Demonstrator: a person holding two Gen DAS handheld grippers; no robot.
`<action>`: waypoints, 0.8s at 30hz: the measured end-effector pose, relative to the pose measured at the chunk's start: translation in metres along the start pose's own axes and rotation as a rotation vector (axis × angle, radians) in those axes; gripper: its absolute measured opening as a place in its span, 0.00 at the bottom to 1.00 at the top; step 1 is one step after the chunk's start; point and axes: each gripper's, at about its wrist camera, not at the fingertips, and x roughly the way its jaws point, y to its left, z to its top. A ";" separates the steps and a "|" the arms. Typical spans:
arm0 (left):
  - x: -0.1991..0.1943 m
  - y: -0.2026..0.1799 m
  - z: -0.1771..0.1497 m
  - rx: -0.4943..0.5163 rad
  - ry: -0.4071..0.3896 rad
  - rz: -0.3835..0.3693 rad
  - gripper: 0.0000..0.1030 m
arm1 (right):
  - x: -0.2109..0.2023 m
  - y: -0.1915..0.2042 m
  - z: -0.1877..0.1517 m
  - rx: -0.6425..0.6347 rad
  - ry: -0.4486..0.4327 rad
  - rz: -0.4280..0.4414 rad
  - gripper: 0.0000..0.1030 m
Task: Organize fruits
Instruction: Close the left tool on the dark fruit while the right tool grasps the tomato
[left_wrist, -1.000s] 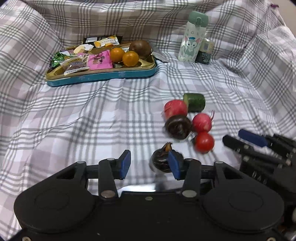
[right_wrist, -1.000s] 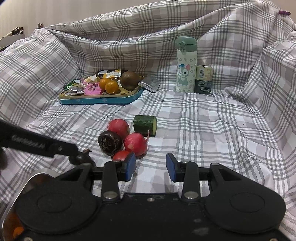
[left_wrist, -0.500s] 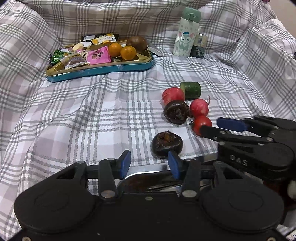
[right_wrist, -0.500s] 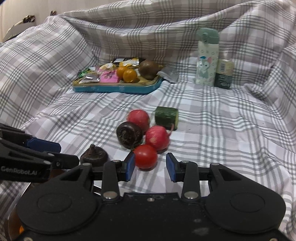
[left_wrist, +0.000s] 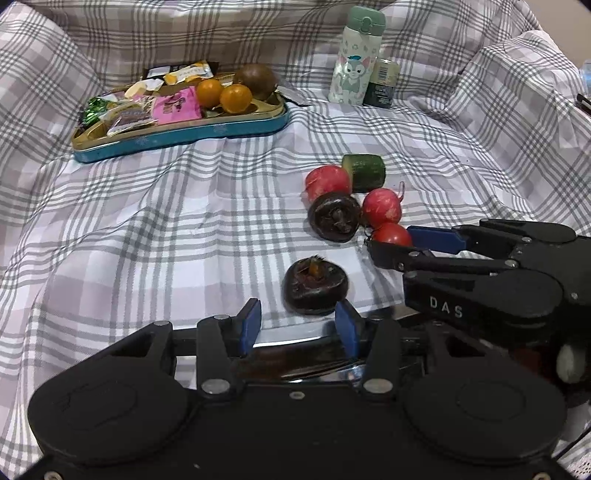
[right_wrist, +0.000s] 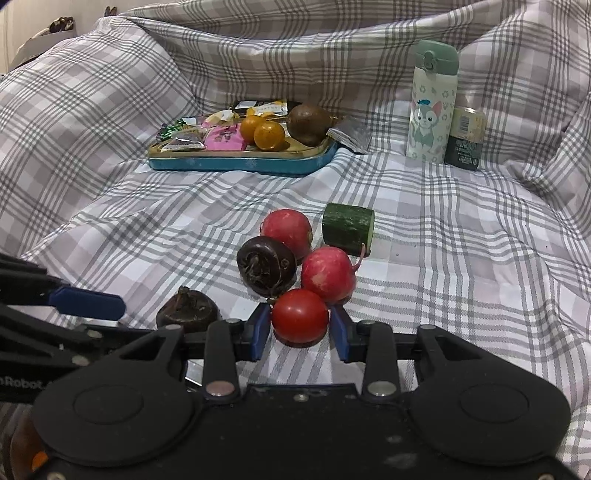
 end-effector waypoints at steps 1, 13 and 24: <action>0.001 -0.002 0.001 0.001 -0.003 -0.001 0.52 | -0.001 0.000 -0.001 -0.002 -0.004 -0.002 0.34; 0.019 -0.011 0.015 -0.023 0.010 0.016 0.52 | -0.014 -0.019 -0.004 0.061 -0.046 -0.093 0.34; 0.027 -0.016 0.013 -0.022 0.015 0.042 0.53 | -0.005 -0.023 -0.006 0.058 0.001 -0.099 0.35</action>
